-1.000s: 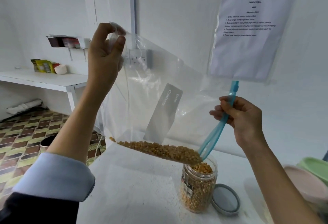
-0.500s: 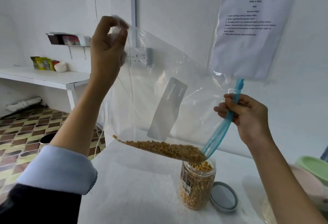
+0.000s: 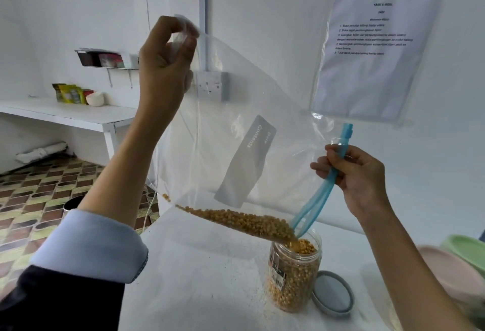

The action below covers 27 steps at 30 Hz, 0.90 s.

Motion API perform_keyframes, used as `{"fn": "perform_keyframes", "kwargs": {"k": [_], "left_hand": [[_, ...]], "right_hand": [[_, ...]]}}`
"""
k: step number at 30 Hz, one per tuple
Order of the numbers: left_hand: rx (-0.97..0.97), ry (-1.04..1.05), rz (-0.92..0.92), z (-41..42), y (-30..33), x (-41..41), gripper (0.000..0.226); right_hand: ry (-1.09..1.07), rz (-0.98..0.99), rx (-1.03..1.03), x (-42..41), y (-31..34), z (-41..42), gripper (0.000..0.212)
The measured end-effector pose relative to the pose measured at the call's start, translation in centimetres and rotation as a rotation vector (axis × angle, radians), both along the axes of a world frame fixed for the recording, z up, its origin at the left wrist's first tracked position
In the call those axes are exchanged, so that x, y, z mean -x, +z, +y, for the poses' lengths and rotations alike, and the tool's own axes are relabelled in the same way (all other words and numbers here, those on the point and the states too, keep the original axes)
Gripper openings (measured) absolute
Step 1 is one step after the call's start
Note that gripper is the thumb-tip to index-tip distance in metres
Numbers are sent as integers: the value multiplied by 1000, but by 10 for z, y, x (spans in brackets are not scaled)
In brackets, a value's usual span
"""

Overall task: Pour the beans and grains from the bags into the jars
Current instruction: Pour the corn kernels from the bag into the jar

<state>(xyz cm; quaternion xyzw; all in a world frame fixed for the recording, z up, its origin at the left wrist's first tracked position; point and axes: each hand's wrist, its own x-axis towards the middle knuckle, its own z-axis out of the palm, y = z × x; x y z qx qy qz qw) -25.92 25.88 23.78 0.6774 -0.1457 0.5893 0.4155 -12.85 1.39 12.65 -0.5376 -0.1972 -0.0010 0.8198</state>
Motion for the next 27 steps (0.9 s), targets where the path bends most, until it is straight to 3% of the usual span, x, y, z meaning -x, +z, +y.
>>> {"fn": "perform_keyframes", "kwargs": {"k": [14, 27], "left_hand": [[20, 24, -15, -2, -3, 5, 14], [18, -8, -16, -2, -5, -2, 13]], "right_hand": [[-45, -117, -4, -15, -6, 11, 10], [-22, -84, 6, -15, -6, 3, 9]]}}
